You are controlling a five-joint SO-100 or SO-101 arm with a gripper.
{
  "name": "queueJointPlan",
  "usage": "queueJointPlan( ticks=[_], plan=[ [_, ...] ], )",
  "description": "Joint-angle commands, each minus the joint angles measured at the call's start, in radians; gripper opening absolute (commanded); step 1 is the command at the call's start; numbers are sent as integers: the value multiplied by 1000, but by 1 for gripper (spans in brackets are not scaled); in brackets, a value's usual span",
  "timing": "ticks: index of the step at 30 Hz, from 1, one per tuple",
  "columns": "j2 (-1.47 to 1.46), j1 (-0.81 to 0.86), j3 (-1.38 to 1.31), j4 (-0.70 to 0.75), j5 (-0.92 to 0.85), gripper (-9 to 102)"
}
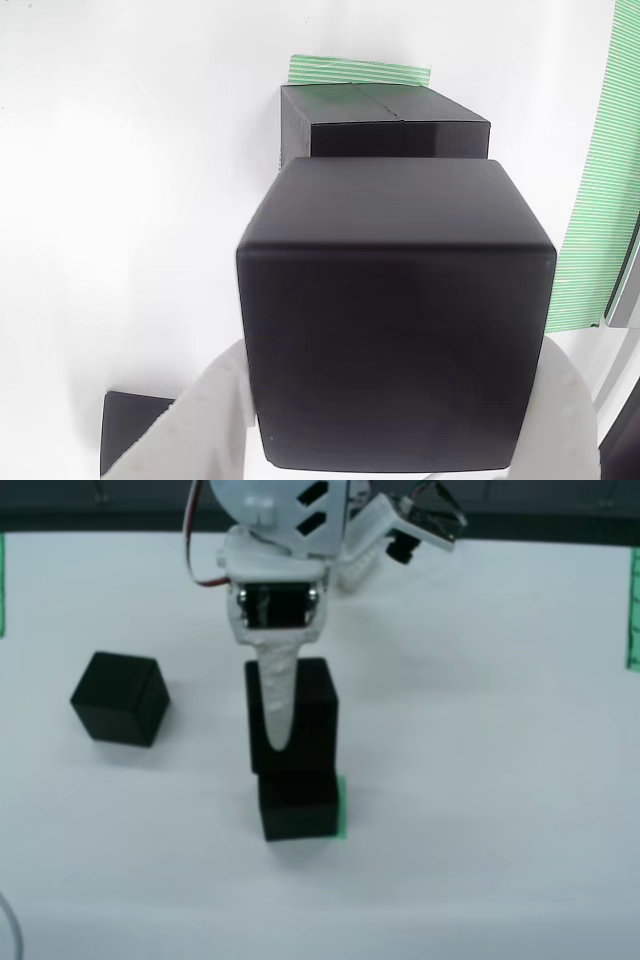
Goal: Stack 3 Blocks on the chosen place.
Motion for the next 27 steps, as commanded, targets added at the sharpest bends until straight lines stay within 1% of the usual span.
queueJointPlan(
  ticks=[1,20,27],
  plan=[
    [0,6,-54,-2,-6,24],
    [-55,18,-84,-2,-15,25],
    [-60,23,-86,-2,-15,31]
  ],
)
